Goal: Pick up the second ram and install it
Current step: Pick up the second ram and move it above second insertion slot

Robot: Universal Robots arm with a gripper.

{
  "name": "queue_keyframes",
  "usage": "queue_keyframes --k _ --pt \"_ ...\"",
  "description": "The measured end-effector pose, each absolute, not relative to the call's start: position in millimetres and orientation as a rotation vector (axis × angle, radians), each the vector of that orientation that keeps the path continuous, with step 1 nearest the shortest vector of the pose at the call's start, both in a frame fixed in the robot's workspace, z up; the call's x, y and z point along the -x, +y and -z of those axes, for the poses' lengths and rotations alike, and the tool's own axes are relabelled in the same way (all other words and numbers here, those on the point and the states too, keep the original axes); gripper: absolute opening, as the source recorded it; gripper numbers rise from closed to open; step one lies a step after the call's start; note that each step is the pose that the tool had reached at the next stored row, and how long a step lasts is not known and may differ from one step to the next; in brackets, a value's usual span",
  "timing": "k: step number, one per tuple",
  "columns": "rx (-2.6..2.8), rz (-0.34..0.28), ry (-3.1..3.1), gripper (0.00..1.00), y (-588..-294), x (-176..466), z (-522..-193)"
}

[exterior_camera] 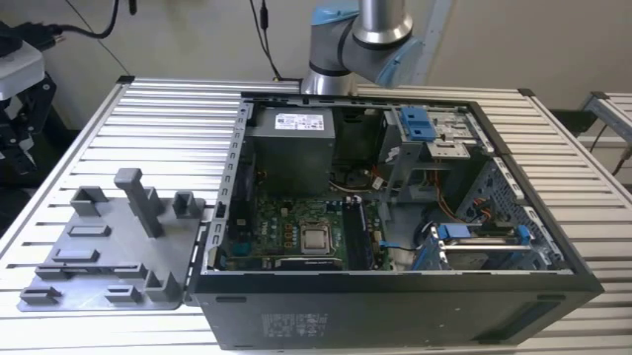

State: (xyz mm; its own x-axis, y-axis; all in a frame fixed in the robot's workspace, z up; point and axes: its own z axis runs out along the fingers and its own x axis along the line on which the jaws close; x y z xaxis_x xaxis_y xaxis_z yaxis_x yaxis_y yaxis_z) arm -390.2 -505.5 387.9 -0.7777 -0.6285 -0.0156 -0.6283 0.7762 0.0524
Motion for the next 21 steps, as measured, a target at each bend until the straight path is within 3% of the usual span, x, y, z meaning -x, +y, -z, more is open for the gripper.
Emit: queue_keyframes --k 21 --pt "-1.479 0.082 -2.758 0.11 -505.5 390.2 -387.0"
